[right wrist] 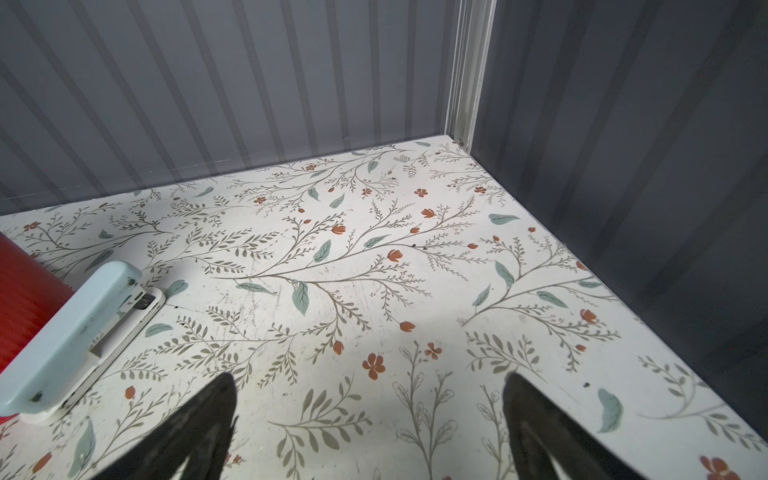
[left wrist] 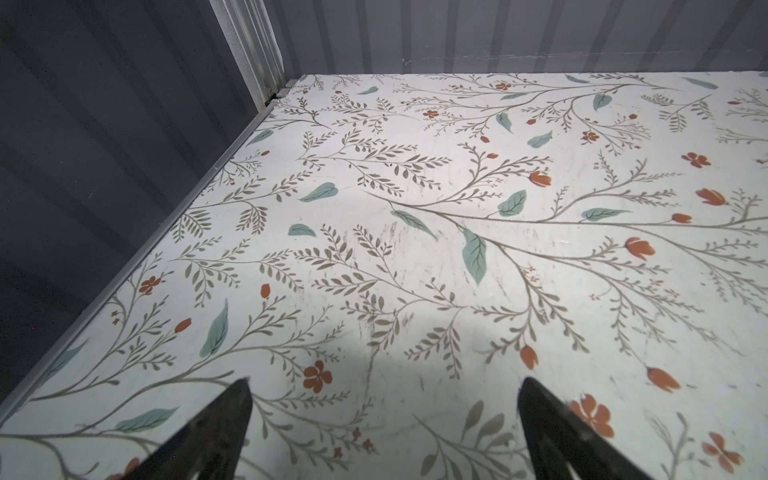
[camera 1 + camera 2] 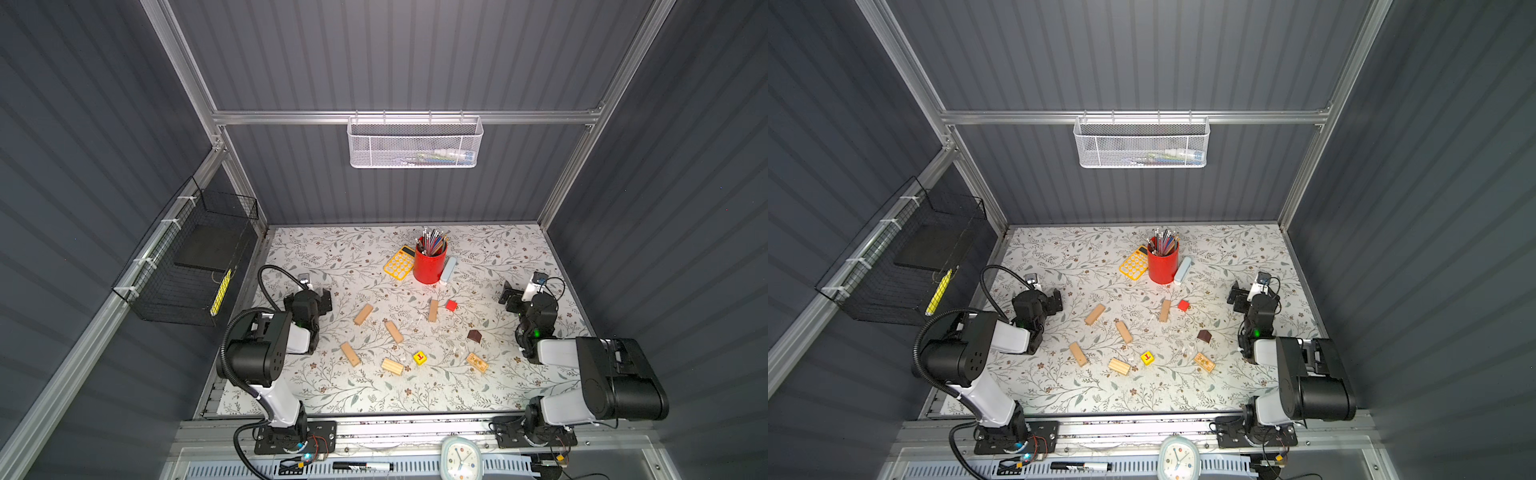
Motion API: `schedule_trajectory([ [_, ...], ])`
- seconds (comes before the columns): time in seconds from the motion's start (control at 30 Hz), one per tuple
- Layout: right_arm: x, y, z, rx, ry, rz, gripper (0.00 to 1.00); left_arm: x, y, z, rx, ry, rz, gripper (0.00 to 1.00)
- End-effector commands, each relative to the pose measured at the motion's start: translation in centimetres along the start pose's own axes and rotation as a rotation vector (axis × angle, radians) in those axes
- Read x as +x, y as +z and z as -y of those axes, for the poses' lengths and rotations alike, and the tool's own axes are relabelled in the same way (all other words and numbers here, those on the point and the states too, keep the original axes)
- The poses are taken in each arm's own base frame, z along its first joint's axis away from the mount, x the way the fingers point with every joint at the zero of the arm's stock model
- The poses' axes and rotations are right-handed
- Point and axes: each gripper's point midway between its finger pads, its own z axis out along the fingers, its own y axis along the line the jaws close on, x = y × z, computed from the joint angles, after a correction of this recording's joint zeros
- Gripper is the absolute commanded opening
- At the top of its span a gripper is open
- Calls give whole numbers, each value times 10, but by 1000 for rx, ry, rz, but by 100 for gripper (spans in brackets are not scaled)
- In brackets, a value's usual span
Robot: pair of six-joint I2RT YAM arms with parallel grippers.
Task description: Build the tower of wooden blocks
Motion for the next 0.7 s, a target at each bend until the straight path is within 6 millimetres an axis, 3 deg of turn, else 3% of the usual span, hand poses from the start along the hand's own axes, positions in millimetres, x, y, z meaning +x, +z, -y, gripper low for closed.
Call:
schedule_trajectory([
  [0.0, -7, 2, -1, 4, -3, 24, 99, -10, 0, -2, 0, -3, 25, 100],
  [0.2, -8, 2, -1, 3, -3, 26, 99, -23, -9, 1, 29, 6, 30, 100],
  [0.33, -13, -4, -4, -18, -7, 47, 99, -39, -25, -7, 14, -20, 55, 100],
  [0.5, -27, -11, 3, 28, 18, -16, 99, -67, -50, -11, 33, -92, 64, 100],
  [0.67, -62, -32, 9, 63, 152, 5, 99, -98, -71, -5, 102, -182, 83, 100],
])
